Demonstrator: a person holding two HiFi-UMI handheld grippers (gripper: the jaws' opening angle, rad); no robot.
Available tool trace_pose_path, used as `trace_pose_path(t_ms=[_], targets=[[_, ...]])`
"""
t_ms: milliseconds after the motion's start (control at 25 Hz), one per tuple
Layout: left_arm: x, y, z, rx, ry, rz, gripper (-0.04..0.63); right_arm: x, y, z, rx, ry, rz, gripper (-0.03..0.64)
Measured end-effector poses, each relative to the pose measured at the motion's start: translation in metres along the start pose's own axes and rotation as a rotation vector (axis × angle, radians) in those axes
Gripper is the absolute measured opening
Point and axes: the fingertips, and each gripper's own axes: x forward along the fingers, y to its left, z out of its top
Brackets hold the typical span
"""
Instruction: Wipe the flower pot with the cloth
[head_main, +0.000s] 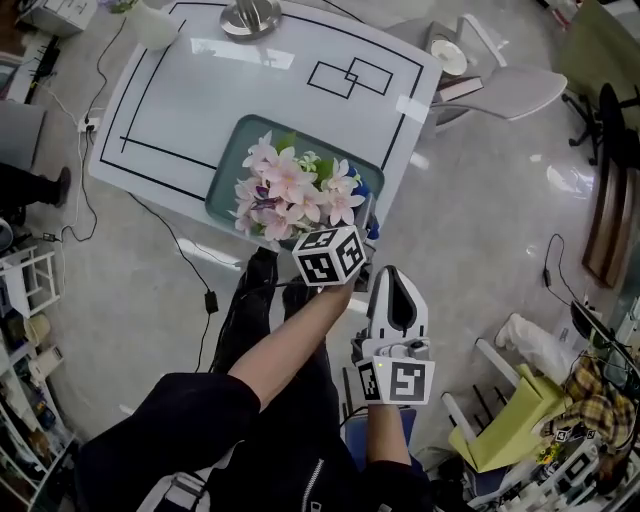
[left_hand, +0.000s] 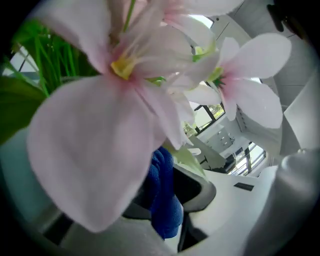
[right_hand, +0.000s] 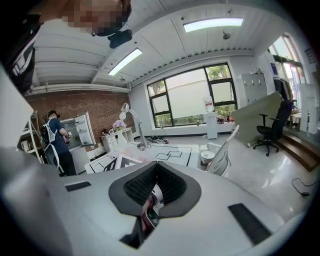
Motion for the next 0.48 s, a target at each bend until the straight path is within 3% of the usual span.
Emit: trace_pose_path(t_ms=[480], targets=[[-0.040,0.024,-0.015,-0.074,-0.002,0.042,0.121,-0.004,0.009,-0.005,0.018,0.008,0.032,0.008]])
